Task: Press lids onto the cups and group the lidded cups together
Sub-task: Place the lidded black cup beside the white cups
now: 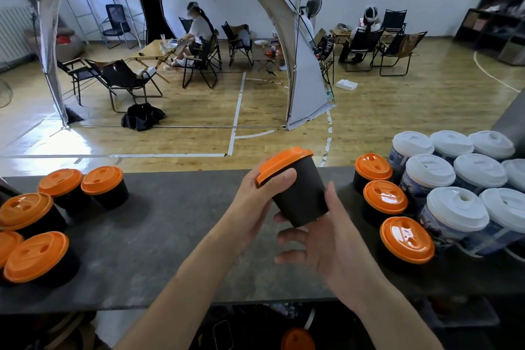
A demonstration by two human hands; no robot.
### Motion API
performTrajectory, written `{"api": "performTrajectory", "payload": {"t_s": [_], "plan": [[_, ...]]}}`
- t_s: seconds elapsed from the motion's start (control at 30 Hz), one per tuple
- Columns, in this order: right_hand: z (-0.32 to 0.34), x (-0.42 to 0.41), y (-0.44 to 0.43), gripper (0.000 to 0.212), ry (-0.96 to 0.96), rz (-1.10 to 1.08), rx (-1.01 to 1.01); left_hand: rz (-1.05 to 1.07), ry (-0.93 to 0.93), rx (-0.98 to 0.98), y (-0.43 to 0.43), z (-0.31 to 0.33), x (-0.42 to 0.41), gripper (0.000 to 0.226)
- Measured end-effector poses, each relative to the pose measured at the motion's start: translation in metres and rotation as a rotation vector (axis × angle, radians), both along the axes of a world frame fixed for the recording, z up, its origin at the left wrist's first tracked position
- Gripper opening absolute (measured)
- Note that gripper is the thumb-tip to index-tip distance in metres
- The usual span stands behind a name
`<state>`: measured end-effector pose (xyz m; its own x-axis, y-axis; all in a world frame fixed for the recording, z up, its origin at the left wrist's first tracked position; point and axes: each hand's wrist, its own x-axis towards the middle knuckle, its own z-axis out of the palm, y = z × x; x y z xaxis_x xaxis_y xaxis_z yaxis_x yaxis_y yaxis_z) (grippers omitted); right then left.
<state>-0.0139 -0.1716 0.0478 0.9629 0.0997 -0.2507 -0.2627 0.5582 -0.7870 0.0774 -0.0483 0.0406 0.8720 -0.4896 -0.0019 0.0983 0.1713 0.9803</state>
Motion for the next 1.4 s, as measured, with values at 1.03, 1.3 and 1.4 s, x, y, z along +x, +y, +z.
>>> {"api": "performTrajectory", "payload": {"t_s": [1.03, 1.3, 1.4], "plan": [[-0.004, 0.004, -0.001, 0.084, -0.007, -0.043, -0.141, 0.048, -0.015, -0.065, -0.006, 0.000, 0.001, 0.090], [-0.009, 0.007, -0.001, 0.085, -0.069, -0.136, -0.226, 0.068, -0.005, -0.091, -0.008, 0.000, 0.001, 0.071], [-0.008, 0.004, -0.003, 0.082, -0.021, -0.059, -0.153, 0.052, -0.004, -0.103, -0.007, -0.002, 0.002, 0.069]]}}
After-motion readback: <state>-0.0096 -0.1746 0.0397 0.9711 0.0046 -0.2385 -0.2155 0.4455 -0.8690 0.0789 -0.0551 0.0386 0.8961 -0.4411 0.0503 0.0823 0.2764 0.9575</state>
